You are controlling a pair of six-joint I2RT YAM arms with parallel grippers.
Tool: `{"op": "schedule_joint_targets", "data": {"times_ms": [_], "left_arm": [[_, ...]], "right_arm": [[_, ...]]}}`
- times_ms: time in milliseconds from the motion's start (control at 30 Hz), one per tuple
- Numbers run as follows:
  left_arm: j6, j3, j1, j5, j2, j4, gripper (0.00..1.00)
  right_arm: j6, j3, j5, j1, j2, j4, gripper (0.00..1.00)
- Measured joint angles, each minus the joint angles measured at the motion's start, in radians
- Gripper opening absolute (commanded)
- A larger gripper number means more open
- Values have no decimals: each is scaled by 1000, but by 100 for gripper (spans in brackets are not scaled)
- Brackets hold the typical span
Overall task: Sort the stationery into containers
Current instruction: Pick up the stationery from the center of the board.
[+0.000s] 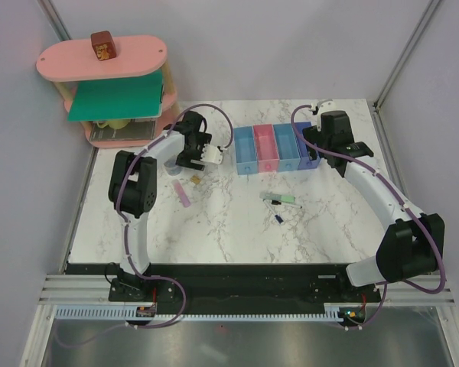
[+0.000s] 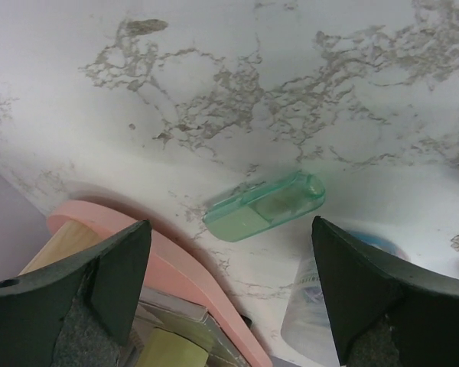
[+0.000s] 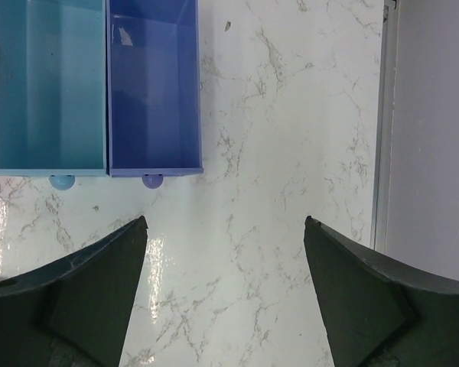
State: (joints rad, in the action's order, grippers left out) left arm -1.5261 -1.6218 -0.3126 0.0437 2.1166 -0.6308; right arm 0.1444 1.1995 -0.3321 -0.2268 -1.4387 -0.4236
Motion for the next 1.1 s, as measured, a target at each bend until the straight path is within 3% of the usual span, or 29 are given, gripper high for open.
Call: {"op": "schedule_joint_targets", "data": {"times_ms": [167,400,633,667,733,800,1100], "left_arm": [[-50,-3,6,28,41,-2,84],[-86,-35,20,52,74,-4,53],[-92,-39,26,35,77,-36,52],[-92,-41,26,30,77,-44,48],[-92,-42,26,21,77,-56,28],[-97,-42,26,8,77,-71,2],[-96,-58,18,-14,64,-88,2]], "right_arm": [[-2,0,3,0,0,-3,91],[-3,0,4,0,0,-4,91],[-4,7,7,0,0,-10,90],[-6,9,9,0,0,-11,90],[-8,12,13,0,0,-11,90],[-10,14,14,0,0,-11,90],[-8,15,43,0,0,-16,90]]}}
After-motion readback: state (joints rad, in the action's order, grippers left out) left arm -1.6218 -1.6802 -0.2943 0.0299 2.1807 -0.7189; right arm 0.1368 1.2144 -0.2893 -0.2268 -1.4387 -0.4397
